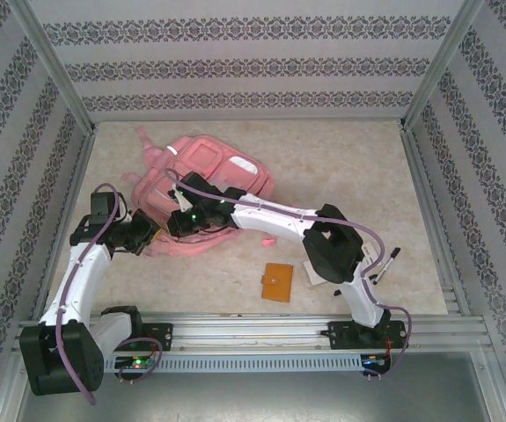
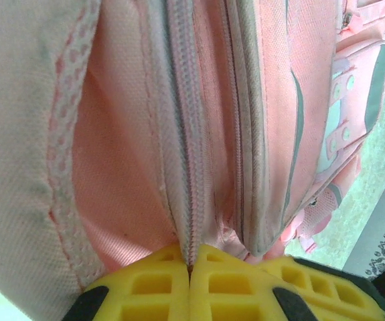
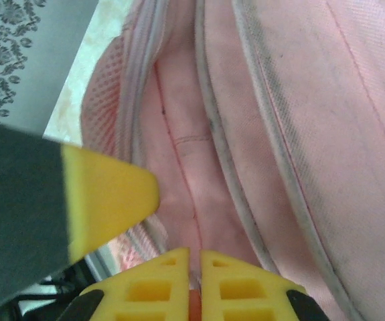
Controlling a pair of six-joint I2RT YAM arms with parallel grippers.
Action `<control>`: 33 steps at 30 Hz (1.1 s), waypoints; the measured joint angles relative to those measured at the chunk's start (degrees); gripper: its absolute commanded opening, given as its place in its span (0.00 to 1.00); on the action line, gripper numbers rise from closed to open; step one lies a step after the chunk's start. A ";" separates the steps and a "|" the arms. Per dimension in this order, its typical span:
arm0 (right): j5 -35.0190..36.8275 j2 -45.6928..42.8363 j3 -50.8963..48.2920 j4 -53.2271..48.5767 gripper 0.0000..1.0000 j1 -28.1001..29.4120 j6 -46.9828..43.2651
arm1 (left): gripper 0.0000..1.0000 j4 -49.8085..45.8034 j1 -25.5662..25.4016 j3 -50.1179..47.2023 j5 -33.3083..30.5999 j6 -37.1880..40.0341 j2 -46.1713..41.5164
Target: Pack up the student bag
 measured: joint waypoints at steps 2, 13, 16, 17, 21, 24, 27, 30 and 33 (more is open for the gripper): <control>-0.44 -2.78 -3.30 1.18 0.05 0.00 -2.32 | 0.00 -0.13 0.00 0.00 -0.02 0.37 0.00; -3.98 -14.16 -20.11 7.04 0.28 0.02 -14.56 | 0.00 -0.13 -0.59 0.00 0.00 2.45 0.02; -4.15 -17.59 -24.59 7.06 0.35 0.13 -15.21 | 0.00 -0.11 -0.59 0.00 -0.02 2.54 0.02; -4.13 -18.64 -25.90 7.06 0.37 0.13 -15.02 | 0.00 -0.11 -0.59 0.00 -0.02 2.56 0.00; -3.43 -20.90 -28.81 7.21 0.45 0.13 -9.68 | 0.00 -0.11 -0.59 0.00 0.04 2.54 -0.22; -2.34 -20.96 -29.05 8.15 0.48 0.13 -1.09 | 0.00 0.00 -0.59 0.00 0.24 2.54 -0.87; -0.15 -21.03 -30.23 11.13 0.48 0.37 10.95 | 0.00 0.42 -0.59 0.02 0.35 2.29 -1.81; -0.07 -20.48 -33.00 16.74 0.48 0.39 19.76 | 0.00 1.01 -0.59 0.00 1.03 1.36 -2.47; 0.00 -18.32 -32.37 19.93 0.49 0.39 19.39 | 0.00 1.86 -0.59 0.00 2.32 0.00 -2.51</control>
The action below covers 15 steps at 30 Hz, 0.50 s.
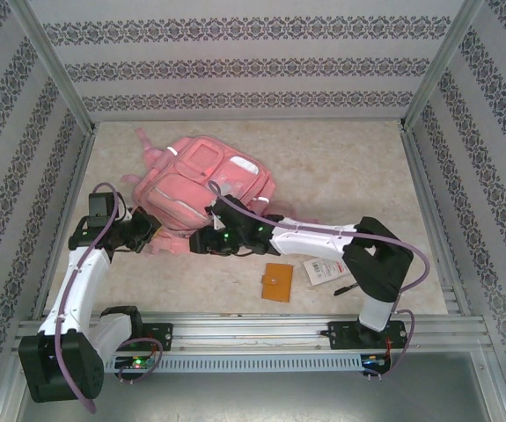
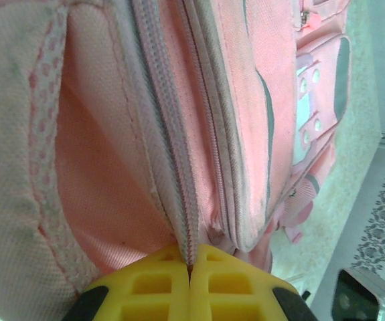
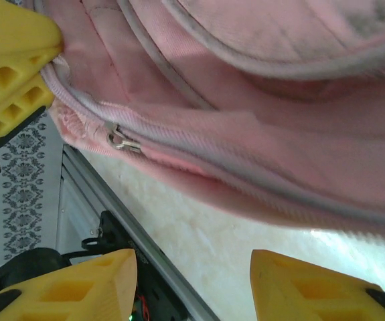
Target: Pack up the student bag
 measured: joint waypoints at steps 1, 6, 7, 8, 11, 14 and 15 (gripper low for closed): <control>0.22 0.46 0.37 0.42 0.49 0.00 -1.36 | 0.00 0.28 0.00 0.00 0.57 -0.61 0.00; 0.81 0.96 2.38 0.57 0.57 -0.26 -10.01 | 0.00 2.38 0.00 -0.17 3.91 -3.30 0.00; 0.83 0.94 2.60 0.57 0.58 -0.42 -11.15 | 0.00 2.49 0.00 -0.17 4.20 -3.41 0.00; 0.90 0.94 2.67 0.57 0.58 -0.44 -12.39 | 0.00 2.60 0.00 -0.17 4.42 -3.41 0.00; 1.42 0.94 2.64 0.15 0.58 -0.44 -15.43 | 0.00 2.60 0.00 -0.17 4.81 -3.37 0.00; 1.79 0.66 1.81 0.42 0.58 -0.44 -17.09 | 0.00 2.60 0.00 -0.17 5.09 -3.37 0.00; 1.90 0.26 1.07 0.61 0.58 -0.46 -17.68 | 0.00 2.60 0.00 -0.17 5.25 -3.34 0.00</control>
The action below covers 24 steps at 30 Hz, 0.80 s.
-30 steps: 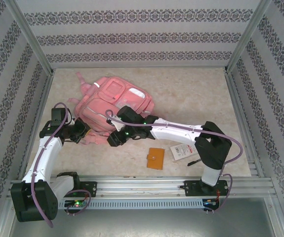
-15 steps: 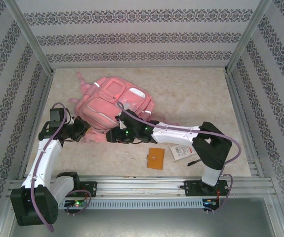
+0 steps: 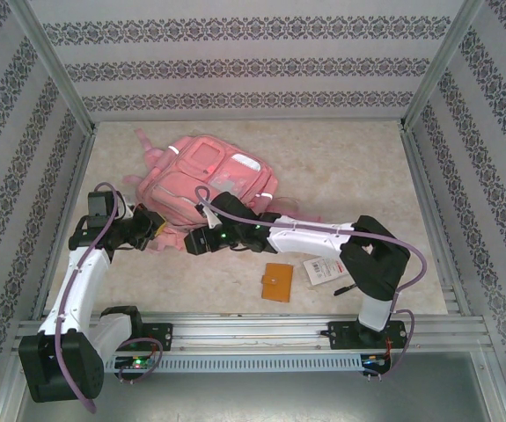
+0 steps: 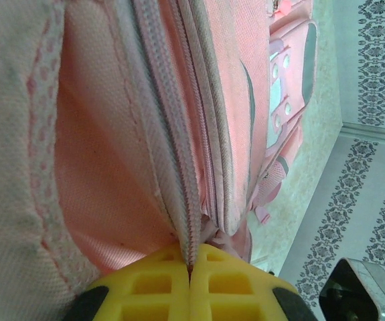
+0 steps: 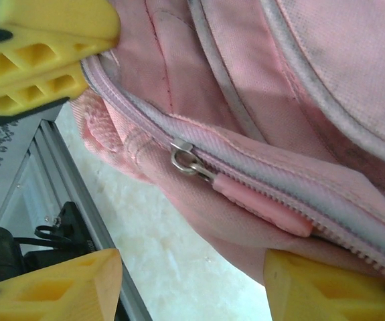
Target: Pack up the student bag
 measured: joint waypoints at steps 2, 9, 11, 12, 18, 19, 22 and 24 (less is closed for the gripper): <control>0.00 -1.07 -1.36 0.09 0.58 -0.26 -0.72 | 0.00 -0.02 0.00 0.00 0.13 -0.02 0.00; 0.22 -3.61 -2.08 1.31 0.58 -1.44 -2.19 | 0.00 -0.02 0.00 0.00 0.26 0.00 0.00; 0.22 -3.65 -2.08 1.88 0.58 -1.86 -2.38 | 0.00 -0.02 0.00 0.00 0.35 0.00 0.00; 0.26 -3.61 -2.08 1.92 0.58 -2.08 -2.60 | 0.00 -0.02 0.00 0.00 0.37 -0.02 0.00; 1.79 -1.97 -2.08 3.91 0.59 -2.36 -3.50 | 0.00 0.00 0.00 -0.04 0.39 -0.20 0.00; 1.88 -1.40 -2.08 4.46 0.59 -2.36 -3.50 | 0.00 0.00 0.00 -0.15 0.39 -0.26 -0.07; 1.66 0.81 -2.08 6.23 0.59 -2.36 -3.65 | 0.00 0.26 0.00 -1.29 0.63 -0.81 -0.26; 0.70 2.21 -2.08 7.39 0.59 -2.36 -3.69 | 0.00 0.55 0.00 -2.14 0.61 -1.33 -0.33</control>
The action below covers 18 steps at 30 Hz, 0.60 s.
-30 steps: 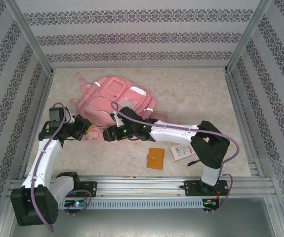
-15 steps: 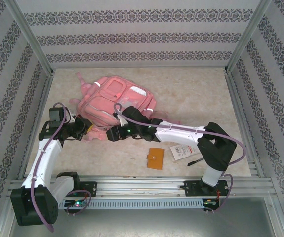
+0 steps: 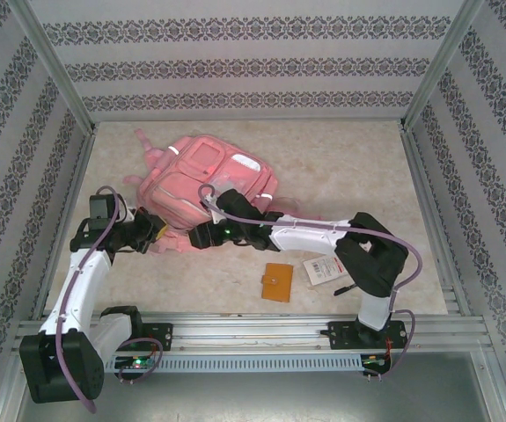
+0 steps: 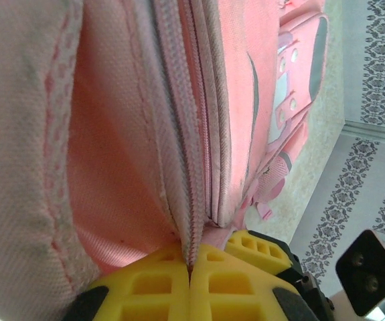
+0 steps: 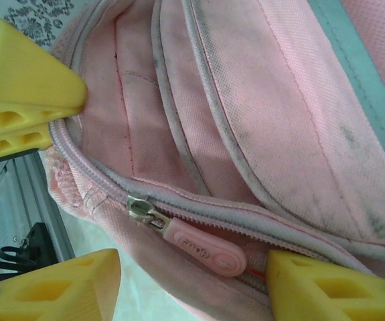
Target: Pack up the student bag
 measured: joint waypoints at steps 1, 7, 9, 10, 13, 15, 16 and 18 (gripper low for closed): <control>-0.63 0.55 0.00 0.63 0.59 0.00 -0.02 | 0.00 0.15 0.00 -0.35 0.00 -0.20 0.00; -7.67 2.67 0.00 5.70 0.58 -0.63 -0.37 | 0.00 0.35 0.02 -0.74 -0.04 -0.39 -0.09; -9.84 2.78 0.00 7.56 0.55 -0.74 -0.20 | 0.00 0.59 0.02 -0.74 0.00 -0.39 -0.22; -10.71 2.78 0.00 8.37 0.54 -0.74 0.04 | 0.00 0.61 0.02 -0.74 0.04 -0.39 -0.33; -12.11 2.78 -0.24 10.12 0.52 -0.74 0.28 | 0.00 0.59 0.00 -0.74 0.46 -0.39 -0.59; -12.22 2.78 -0.52 10.54 0.49 -0.74 0.17 | 0.00 0.57 0.00 -0.74 0.70 -0.39 -0.63; -12.20 2.78 -0.70 10.58 0.46 -0.76 0.04 | 0.00 0.55 0.00 -0.76 0.81 -0.39 -0.63; -12.09 2.78 -1.01 10.54 0.40 -0.83 -0.48 | 0.00 0.52 0.00 -0.81 0.90 -0.37 -0.66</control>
